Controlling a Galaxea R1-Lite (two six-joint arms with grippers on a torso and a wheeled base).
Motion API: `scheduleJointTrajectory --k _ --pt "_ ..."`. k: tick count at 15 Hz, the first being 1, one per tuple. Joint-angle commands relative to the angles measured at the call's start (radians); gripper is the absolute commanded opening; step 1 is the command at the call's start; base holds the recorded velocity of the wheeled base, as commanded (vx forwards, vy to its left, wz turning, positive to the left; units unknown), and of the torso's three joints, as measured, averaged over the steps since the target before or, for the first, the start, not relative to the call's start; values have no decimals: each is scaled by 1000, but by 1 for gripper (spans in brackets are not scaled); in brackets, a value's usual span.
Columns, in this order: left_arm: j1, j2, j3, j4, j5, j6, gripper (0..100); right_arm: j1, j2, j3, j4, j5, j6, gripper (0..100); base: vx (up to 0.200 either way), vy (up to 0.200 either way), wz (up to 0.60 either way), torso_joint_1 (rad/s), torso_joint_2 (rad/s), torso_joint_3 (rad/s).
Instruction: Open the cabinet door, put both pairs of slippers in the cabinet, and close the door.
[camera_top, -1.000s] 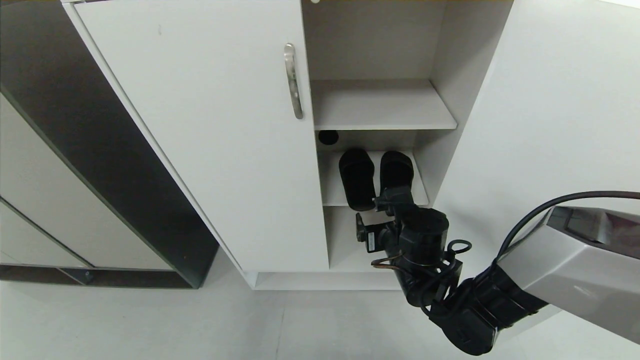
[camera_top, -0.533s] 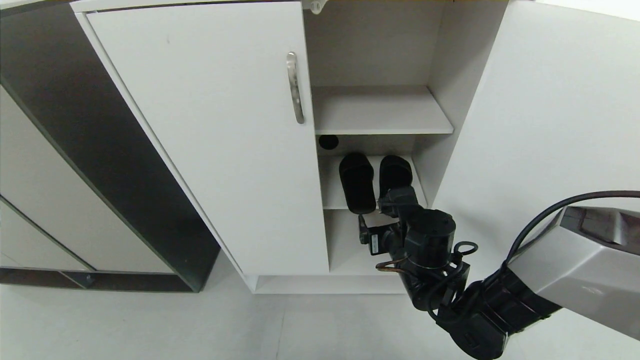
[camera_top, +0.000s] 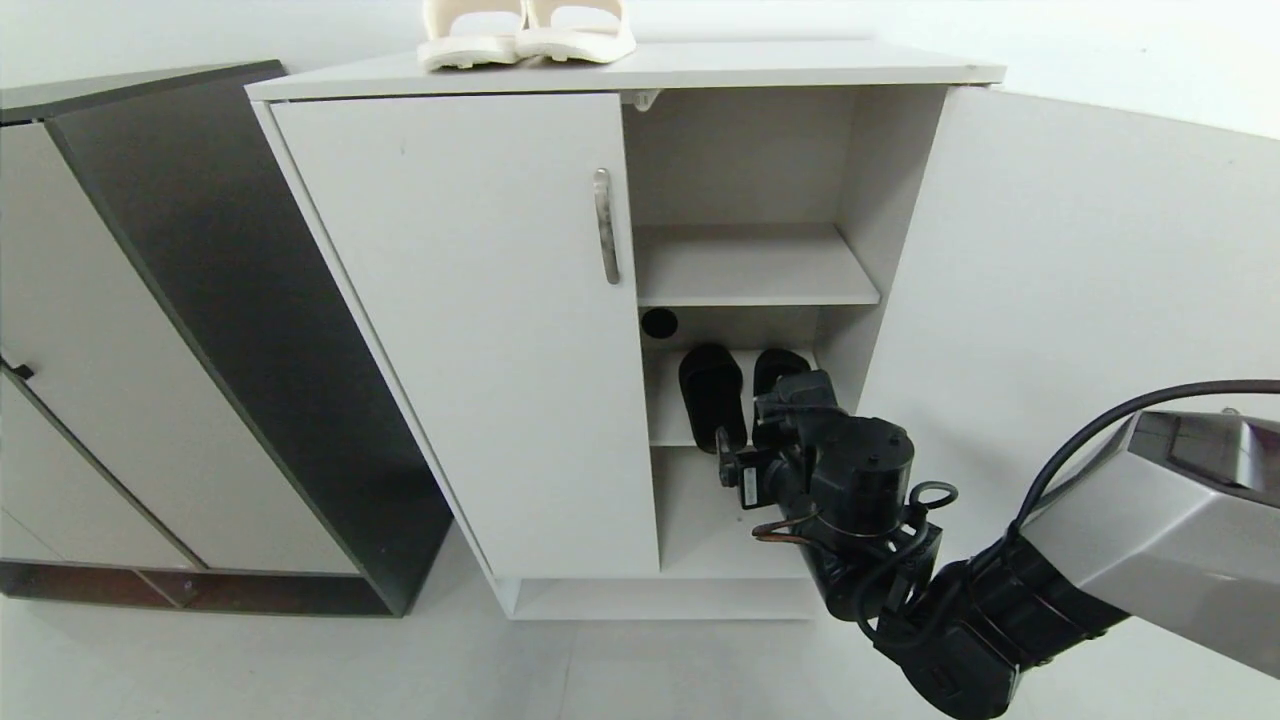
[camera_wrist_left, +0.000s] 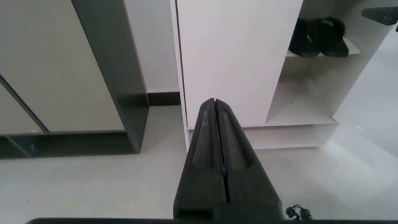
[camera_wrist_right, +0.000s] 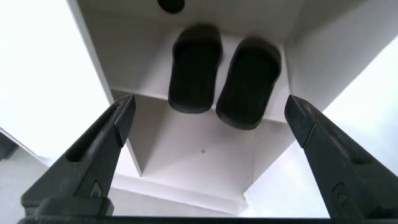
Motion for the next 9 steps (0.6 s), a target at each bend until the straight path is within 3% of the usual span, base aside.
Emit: scheduleJointTrajectory --k 1,4,9 --pt "0 1 0 0 0 0 0 3 -3 2 -1 1 -2 100 0 0 0 2 2 222" --pt "0 1 0 0 3 0 0 24 -63 62 7 14 -21 100 0 0 0 2 1 172" --pt "0 1 0 0 2 -3 0 27 -89 91 12 45 -22 100 0 0 0 0 0 10"
